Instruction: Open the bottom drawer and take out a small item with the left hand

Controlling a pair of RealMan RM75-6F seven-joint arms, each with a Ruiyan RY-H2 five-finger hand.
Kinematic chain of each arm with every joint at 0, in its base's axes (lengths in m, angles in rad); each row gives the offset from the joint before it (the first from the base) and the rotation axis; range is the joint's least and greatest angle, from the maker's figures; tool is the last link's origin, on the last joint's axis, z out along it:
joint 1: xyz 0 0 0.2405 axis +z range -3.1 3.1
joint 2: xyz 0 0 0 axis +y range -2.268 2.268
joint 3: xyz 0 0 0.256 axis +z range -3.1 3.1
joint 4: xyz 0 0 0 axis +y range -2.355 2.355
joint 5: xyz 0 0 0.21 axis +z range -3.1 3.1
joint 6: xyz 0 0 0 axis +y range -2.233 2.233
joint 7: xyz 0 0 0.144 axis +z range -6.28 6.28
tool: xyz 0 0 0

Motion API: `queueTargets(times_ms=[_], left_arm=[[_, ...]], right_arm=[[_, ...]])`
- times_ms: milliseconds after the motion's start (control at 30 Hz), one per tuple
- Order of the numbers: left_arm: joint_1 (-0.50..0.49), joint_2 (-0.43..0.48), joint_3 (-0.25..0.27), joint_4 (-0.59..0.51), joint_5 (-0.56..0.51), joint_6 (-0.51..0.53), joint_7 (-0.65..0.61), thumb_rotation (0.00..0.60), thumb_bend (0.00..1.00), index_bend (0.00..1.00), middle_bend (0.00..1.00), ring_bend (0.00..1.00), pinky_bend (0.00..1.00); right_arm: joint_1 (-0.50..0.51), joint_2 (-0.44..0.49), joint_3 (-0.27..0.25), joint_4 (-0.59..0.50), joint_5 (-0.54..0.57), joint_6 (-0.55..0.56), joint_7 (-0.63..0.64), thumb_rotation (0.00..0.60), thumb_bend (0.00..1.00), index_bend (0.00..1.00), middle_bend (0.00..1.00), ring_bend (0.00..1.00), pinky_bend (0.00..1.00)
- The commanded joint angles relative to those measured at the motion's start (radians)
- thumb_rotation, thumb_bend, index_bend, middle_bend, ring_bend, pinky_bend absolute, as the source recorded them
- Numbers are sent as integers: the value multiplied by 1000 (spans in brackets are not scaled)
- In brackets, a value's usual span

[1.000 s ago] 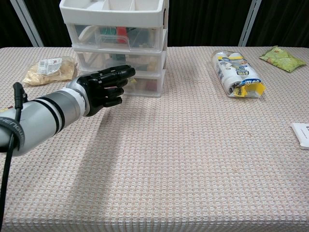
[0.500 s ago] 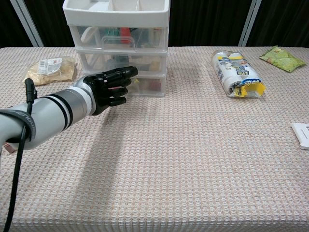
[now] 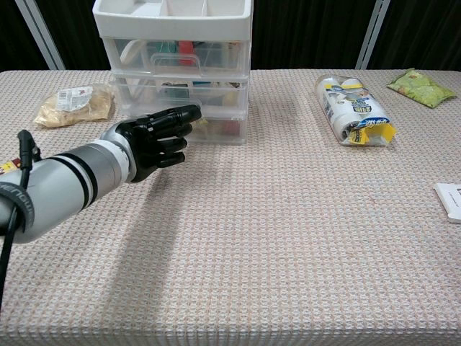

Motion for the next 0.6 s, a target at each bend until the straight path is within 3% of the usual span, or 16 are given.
queueTargets(times_ms=[33, 133, 267, 400, 500, 600], left_arm=[[13, 7, 16, -18, 11, 12, 5, 600, 344, 371, 819, 913, 1000], [32, 21, 36, -47, 5, 31, 26, 600, 342, 207, 805, 911, 1000], [63, 63, 96, -112, 19, 81, 102, 600, 343, 143, 795, 910, 1000], [89, 120, 181, -181, 101, 179, 247, 600, 344, 142, 785, 910, 1000], [98, 185, 248, -228, 211, 238, 370, 600, 343, 201, 783, 910, 1000], [86, 249, 278, -251, 320, 273, 480, 600, 342, 262, 783, 910, 1000]], right_arm=[[2, -1, -1, -1, -4, -2, -1, 600, 133, 0, 145, 0, 104], [4, -1, -1, -1, -9, -1, 0, 600, 133, 0, 145, 0, 104], [9, -2, 0, 1, -12, -4, 5, 600, 132, 0, 145, 0, 104], [10, -5, 0, 8, -14, -3, 13, 600, 132, 0, 145, 0, 104], [8, -8, 0, 17, -10, -2, 20, 600, 132, 0, 145, 0, 104], [9, -11, -2, 25, -11, -5, 27, 600, 132, 0, 145, 0, 104]])
